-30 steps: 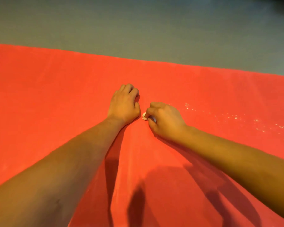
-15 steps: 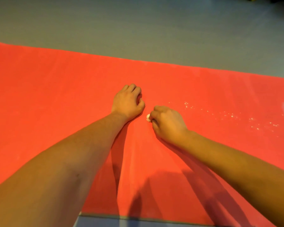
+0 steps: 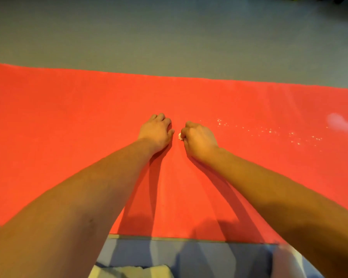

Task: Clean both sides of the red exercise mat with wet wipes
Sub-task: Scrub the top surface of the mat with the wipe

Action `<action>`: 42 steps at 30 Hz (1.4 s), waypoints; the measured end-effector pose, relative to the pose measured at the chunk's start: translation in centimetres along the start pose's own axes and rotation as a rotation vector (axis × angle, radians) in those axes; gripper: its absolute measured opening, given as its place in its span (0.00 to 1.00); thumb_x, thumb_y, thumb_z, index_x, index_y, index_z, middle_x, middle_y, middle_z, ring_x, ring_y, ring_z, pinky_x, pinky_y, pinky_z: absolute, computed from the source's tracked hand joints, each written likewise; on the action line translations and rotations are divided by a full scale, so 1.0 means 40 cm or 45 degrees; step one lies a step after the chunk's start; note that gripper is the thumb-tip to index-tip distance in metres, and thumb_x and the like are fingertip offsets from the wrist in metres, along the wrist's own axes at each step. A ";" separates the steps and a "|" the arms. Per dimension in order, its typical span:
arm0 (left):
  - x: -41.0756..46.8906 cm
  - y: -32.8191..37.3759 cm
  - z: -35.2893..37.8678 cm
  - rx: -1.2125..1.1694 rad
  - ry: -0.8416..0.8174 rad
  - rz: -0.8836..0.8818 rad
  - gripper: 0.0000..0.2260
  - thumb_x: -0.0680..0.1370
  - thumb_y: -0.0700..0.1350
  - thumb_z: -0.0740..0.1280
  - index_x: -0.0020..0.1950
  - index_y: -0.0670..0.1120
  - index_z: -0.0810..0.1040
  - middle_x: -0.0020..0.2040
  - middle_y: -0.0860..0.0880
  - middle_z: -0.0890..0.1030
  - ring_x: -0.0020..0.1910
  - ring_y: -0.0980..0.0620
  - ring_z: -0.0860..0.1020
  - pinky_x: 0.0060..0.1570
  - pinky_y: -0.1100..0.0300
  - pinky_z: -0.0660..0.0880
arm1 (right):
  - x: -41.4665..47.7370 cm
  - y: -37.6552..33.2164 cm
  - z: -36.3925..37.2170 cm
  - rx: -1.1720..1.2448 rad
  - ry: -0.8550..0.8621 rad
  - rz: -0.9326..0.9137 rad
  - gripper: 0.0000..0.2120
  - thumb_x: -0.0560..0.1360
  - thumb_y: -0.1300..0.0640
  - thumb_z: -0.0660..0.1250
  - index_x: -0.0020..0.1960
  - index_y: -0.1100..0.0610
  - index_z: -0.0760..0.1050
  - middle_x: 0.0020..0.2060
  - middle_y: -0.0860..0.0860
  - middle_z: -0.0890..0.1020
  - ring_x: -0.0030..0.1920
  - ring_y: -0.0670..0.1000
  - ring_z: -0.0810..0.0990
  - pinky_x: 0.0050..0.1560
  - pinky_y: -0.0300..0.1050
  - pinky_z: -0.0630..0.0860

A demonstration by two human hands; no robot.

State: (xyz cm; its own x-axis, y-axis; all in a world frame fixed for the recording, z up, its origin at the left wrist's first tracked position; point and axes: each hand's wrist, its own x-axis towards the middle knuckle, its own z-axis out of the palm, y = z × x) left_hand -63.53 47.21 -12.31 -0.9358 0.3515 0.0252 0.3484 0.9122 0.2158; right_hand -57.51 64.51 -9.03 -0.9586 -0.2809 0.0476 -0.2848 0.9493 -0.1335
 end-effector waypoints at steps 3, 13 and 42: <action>-0.045 0.013 -0.009 0.017 -0.043 0.008 0.18 0.84 0.57 0.62 0.68 0.49 0.77 0.66 0.48 0.74 0.67 0.45 0.71 0.61 0.48 0.74 | -0.101 -0.038 -0.004 0.052 -0.035 -0.085 0.11 0.74 0.60 0.63 0.50 0.50 0.82 0.46 0.49 0.78 0.46 0.57 0.81 0.39 0.49 0.75; -0.190 0.047 -0.031 0.040 -0.144 0.010 0.22 0.81 0.61 0.66 0.70 0.50 0.76 0.68 0.48 0.74 0.69 0.45 0.70 0.64 0.47 0.74 | -0.194 -0.058 -0.029 0.062 -0.116 -0.169 0.10 0.73 0.58 0.65 0.49 0.49 0.83 0.46 0.49 0.80 0.46 0.58 0.82 0.40 0.49 0.73; -0.336 0.156 -0.120 0.090 -0.551 -0.107 0.43 0.66 0.57 0.84 0.76 0.49 0.69 0.75 0.45 0.68 0.73 0.41 0.71 0.70 0.47 0.72 | -0.439 -0.141 -0.042 0.125 -0.288 -0.310 0.09 0.76 0.55 0.63 0.50 0.53 0.81 0.48 0.52 0.79 0.46 0.59 0.80 0.40 0.52 0.75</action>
State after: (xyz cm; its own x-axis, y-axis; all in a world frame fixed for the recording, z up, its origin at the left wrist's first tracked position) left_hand -49.04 47.18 -6.60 -0.8582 0.3173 -0.4034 0.2886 0.9483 0.1319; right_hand -39.05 64.33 -7.46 -0.8365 -0.5325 -0.1296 -0.4944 0.8353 -0.2407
